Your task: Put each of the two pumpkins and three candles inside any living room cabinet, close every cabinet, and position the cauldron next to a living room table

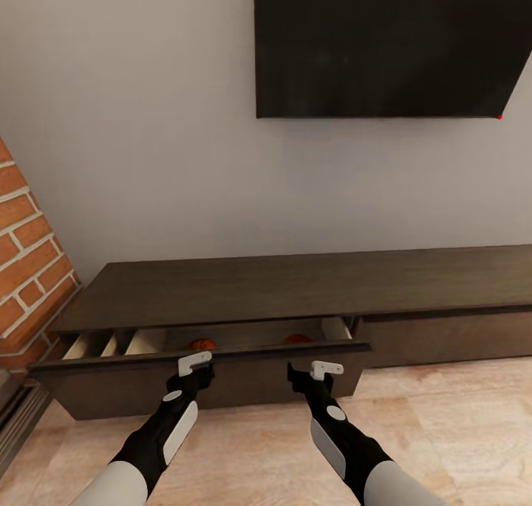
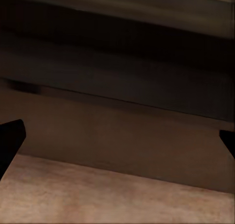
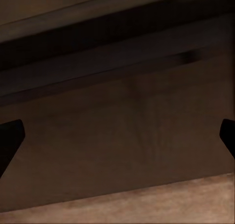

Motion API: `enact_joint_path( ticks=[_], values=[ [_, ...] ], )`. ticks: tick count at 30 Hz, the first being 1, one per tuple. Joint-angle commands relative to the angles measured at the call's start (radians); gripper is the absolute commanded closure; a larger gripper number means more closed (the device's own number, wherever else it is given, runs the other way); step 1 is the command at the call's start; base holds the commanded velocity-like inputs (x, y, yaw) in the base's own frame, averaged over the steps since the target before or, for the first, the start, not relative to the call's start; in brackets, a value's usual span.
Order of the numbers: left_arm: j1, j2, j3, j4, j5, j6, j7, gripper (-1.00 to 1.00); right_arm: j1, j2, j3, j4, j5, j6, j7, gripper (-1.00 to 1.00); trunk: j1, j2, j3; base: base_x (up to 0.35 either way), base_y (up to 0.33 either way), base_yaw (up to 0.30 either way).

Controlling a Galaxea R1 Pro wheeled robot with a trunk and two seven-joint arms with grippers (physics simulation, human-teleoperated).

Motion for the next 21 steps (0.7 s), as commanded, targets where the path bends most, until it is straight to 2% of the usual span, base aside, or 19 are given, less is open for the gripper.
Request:
enact_joint_path(
  ticks=[1, 11, 21],
  values=[
    [-0.001, 0.001, -0.009, -0.004, 0.002, 0.003, 0.005, -1.0, -0.001, -0.001, 0.008, 0.0, -0.011, -0.005, -0.007, -1.0, 0.0, 0.0, -0.001, 0.279, 0.0, 0.0],
    [-0.001, 0.001, -0.016, -0.004, 0.002, 0.003, 0.006, -1.0, -0.001, 0.0, 0.008, 0.0, -0.011, -0.006, -0.007, -1.0, 0.0, 0.0, -0.001, 0.22, 0.0, 0.0],
    [-0.001, 0.001, -0.016, -0.004, 0.001, 0.003, 0.006, -1.0, -0.001, -0.001, 0.008, 0.0, -0.011, -0.006, -0.008, -1.0, 0.0, 0.0, -0.001, 0.035, 0.0, 0.0]
  ],
)
